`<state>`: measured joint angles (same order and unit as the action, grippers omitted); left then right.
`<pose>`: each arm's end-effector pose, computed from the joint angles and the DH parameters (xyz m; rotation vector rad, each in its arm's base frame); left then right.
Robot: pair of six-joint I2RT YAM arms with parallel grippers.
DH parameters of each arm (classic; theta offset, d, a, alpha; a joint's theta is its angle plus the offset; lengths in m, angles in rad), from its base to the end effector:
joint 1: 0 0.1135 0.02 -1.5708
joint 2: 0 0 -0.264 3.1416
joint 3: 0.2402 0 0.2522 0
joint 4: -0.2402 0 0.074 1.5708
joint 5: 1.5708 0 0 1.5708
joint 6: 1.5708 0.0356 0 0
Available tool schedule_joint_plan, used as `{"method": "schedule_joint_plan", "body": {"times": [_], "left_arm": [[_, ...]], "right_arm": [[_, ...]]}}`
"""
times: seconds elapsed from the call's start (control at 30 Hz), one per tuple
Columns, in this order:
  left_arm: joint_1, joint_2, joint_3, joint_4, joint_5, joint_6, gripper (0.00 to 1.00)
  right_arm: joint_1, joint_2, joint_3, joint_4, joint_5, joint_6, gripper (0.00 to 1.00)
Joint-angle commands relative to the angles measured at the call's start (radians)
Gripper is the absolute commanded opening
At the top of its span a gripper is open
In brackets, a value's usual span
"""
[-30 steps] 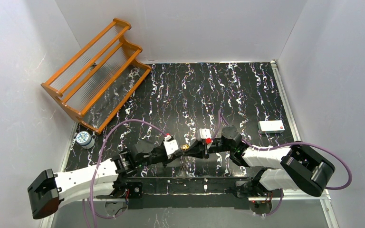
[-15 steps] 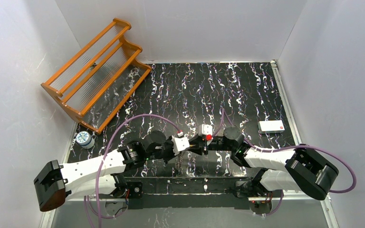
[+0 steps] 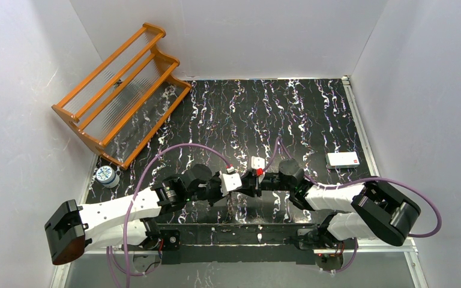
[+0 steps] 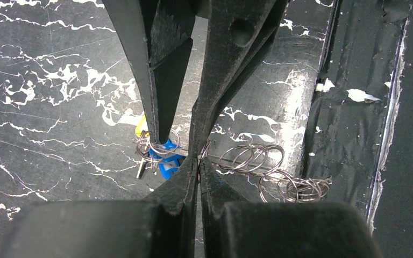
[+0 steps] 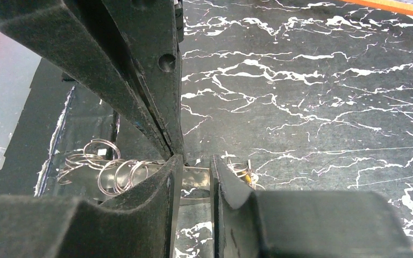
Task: Put the keys on the keyring
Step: Adjust the key on the keyring.
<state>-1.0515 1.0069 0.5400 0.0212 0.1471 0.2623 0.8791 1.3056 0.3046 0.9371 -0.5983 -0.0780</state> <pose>0.1062 -0.1964 0.2329 1.3402 1.5804 -0.6425 0.1355 0.1951 0.1878 -1.1995 1.2616 1.0866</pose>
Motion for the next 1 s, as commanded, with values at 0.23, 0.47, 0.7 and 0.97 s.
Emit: {"method": "schedule_joint_plan", "body": {"times": [0.23, 0.47, 0.7, 0.97], "left_arm": [[-0.001, -0.01, 0.015, 0.024, 0.018, 0.008, 0.0], [-0.001, -0.011, 0.014, 0.026, 0.017, 0.003, 0.0], [-0.001, -0.008, 0.008, 0.042, 0.014, -0.005, 0.0], [-0.001, -0.013, 0.007, 0.042, 0.014, -0.006, 0.0]], "right_arm": [[0.006, -0.048, 0.001, -0.029, 0.0, -0.02, 0.42], [0.006, -0.141, -0.009, -0.071, 0.034, -0.034, 0.45], [0.006, -0.127, 0.0, -0.093, -0.006, -0.031, 0.45], [0.006, -0.046, 0.014, -0.083, -0.037, -0.026, 0.36]]}}
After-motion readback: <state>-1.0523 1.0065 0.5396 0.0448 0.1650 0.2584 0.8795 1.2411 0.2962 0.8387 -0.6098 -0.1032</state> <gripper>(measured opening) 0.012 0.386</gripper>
